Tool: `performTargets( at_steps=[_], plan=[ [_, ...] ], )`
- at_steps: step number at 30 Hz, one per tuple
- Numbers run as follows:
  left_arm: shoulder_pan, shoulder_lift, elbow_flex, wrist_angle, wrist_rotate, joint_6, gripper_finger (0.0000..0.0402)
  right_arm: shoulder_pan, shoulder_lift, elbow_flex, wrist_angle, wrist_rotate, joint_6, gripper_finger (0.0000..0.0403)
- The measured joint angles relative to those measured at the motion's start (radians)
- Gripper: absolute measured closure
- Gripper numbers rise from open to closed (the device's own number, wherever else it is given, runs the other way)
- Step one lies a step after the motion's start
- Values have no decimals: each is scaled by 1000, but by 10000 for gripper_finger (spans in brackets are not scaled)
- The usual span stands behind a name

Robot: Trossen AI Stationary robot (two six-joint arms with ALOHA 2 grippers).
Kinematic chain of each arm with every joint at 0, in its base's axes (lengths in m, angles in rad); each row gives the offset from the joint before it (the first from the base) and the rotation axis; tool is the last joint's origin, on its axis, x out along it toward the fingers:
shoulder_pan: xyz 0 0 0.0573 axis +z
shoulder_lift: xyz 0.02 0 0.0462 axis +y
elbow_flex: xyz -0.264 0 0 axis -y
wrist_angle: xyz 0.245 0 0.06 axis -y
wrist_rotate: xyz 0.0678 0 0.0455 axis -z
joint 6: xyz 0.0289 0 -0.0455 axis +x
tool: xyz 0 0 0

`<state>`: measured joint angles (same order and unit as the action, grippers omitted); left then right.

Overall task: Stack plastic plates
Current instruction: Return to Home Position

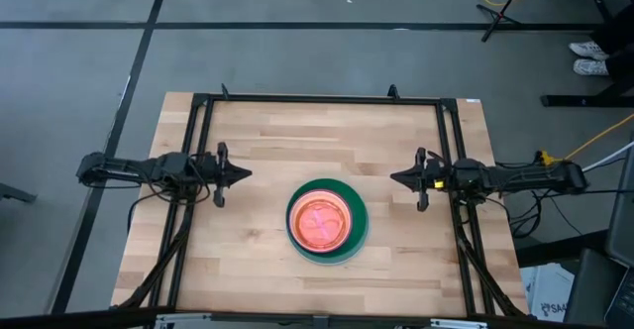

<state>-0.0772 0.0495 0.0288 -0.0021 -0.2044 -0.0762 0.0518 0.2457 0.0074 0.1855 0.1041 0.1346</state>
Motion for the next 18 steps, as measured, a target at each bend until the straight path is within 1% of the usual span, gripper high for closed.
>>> performTargets(
  at_steps=[5,9,12,15,18],
  plan=[
    [0,-49,0,-12,-10,1,399,0,-98,0,-67,-9,0,400],
    [0,-48,0,-13,-5,18,399,0,-192,0,-150,-9,-8,400],
    [0,-48,0,-14,4,11,399,0,-245,1,-157,-38,-11,400],
    [0,-48,0,-14,12,11,399,0,-242,2,-168,-89,-11,400],
    [0,-48,0,-14,14,8,399,0,-237,2,-169,-97,-8,400]
  ],
)
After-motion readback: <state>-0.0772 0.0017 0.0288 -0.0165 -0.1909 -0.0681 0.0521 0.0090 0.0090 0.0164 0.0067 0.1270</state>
